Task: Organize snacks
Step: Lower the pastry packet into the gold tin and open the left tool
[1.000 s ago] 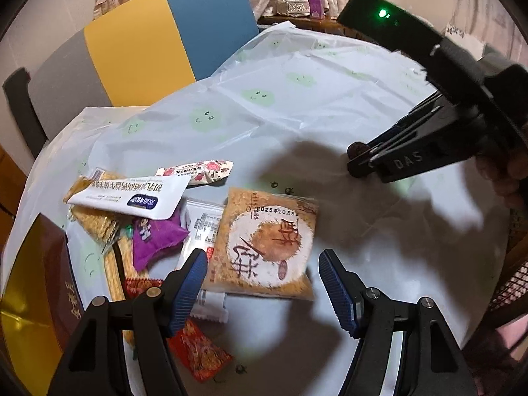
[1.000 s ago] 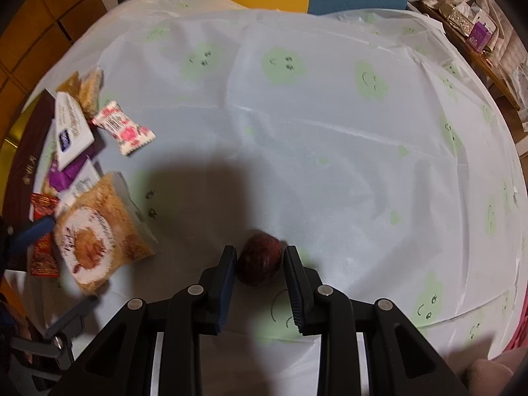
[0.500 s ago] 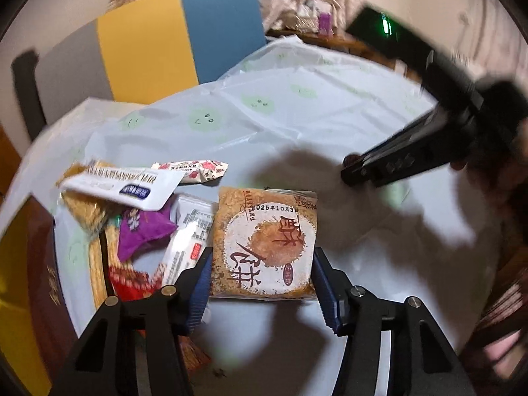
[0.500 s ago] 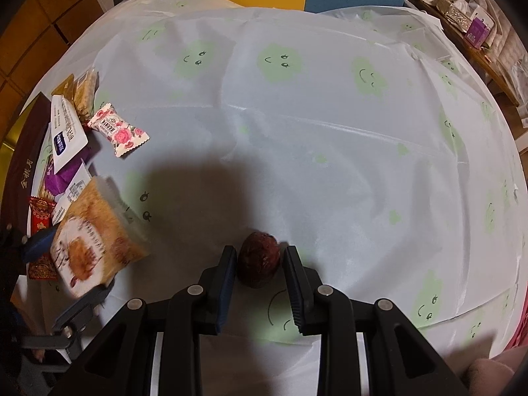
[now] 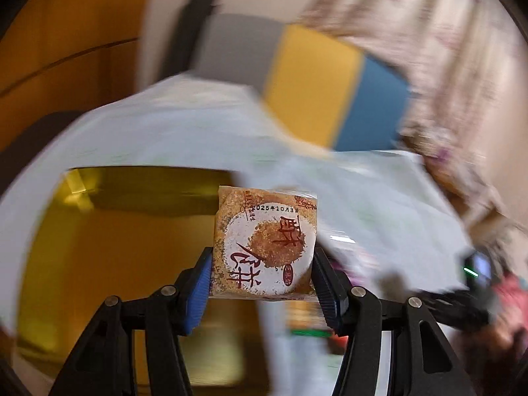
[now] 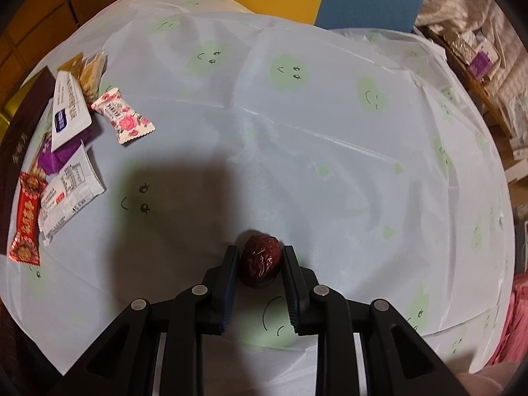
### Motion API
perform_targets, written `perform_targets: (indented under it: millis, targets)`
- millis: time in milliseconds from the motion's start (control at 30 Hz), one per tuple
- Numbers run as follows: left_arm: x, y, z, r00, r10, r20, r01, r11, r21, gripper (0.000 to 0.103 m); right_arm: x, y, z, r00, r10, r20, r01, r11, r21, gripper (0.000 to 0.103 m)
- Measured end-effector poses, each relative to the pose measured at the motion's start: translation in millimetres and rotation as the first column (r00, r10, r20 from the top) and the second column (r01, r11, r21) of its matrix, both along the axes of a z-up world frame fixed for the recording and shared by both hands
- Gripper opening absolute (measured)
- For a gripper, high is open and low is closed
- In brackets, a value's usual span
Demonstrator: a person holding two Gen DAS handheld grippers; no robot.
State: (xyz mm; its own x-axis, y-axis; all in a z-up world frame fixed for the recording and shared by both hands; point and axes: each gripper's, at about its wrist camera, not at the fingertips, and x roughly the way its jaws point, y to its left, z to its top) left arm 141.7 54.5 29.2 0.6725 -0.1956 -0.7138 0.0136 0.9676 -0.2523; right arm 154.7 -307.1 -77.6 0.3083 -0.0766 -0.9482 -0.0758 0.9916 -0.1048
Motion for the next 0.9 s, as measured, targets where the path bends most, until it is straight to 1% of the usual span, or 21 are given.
perform_targets:
  millis: [67,100,167,200,267,333,400,500,567,600,700,767,800,867,900]
  targets:
    - [15.2,24.4,-10.0,0.996,0.067,-0.054,-0.068,0.998,-0.010,0.058,-1.7,2.7,0.1,1.000,0.005,0.004,-0.005,1.000,-0.010,0.026]
    - [21.1,31.2,-13.4,0.994,0.087,-0.066,-0.088,0.996,-0.005,0.058,-2.9,3.2,0.4,1.000,0.006,0.005,-0.006,1.000,-0.012,0.026]
    - [35.0,38.3,-24.6,0.990,0.105,-0.098,-0.102,0.994,0.038,0.058,-3.6,5.4,-1.0,1.000,0.001,0.006,-0.001,1.000,-0.010,0.026]
    - [38.5,44.0,-30.5,0.987,0.115,-0.111,-0.111,0.993,0.042,0.058,-4.6,8.2,-1.8,1.000,-0.001,0.006,0.001,1.000,-0.010,0.026]
    - [48.0,46.5,-41.8,0.982,0.118,-0.145,-0.115,0.993,0.034,0.058,-0.8,13.8,-4.3,1.000,-0.002,0.006,0.002,1.000,-0.012,0.026]
    - [60.1,45.9,-52.7,0.976,0.132,-0.171,-0.126,0.991,0.050,0.058,0.1,15.0,-3.5,1.000,-0.001,0.008,0.001,1.000,-0.016,0.026]
    - [71.8,41.0,-60.2,0.975,0.128,-0.182,-0.119,0.991,0.057,0.058,2.1,14.4,-4.5,1.000,0.000,0.009,0.000,1.000,-0.018,0.026]
    - [84.8,38.3,-69.6,0.970,0.146,-0.193,-0.132,0.988,0.080,0.059,6.5,9.6,-5.5,1.000,-0.001,0.008,0.001,1.000,-0.015,0.026]
    - [85.6,34.8,-67.5,0.973,0.151,-0.177,-0.136,0.986,0.096,0.062,6.7,9.1,-5.6,1.000,-0.001,0.009,0.002,1.000,-0.013,0.026]
    - [86.3,33.1,-65.8,0.976,0.143,-0.165,-0.128,0.987,0.096,0.067,6.7,9.2,-5.6,1.000,-0.001,0.008,0.001,1.000,-0.013,0.026]
    - [78.3,29.8,-53.8,0.983,0.142,-0.115,-0.130,0.986,0.103,0.069,6.6,9.1,-5.6,1.000,-0.001,0.009,0.001,1.000,-0.013,0.026]
    - [64.2,26.4,-40.9,0.988,0.140,-0.059,-0.132,0.984,0.117,0.069,7.4,7.8,-7.5,1.000,0.000,0.009,0.000,1.000,-0.015,0.026]
    - [52.9,21.6,-33.4,0.992,0.125,-0.020,-0.122,0.985,0.121,0.069,7.0,8.3,-7.3,1.000,0.002,0.010,-0.002,1.000,-0.018,0.026]
    - [26.2,8.2,-20.0,0.996,0.074,0.058,-0.080,0.990,0.114,0.069,6.8,9.0,-7.2,1.000,0.006,0.011,-0.005,1.000,-0.024,0.026]
    - [16.2,1.4,-16.3,0.995,0.046,0.084,-0.056,0.992,0.115,0.069,6.4,9.7,-7.0,1.000,0.006,0.012,-0.006,1.000,-0.026,0.026]
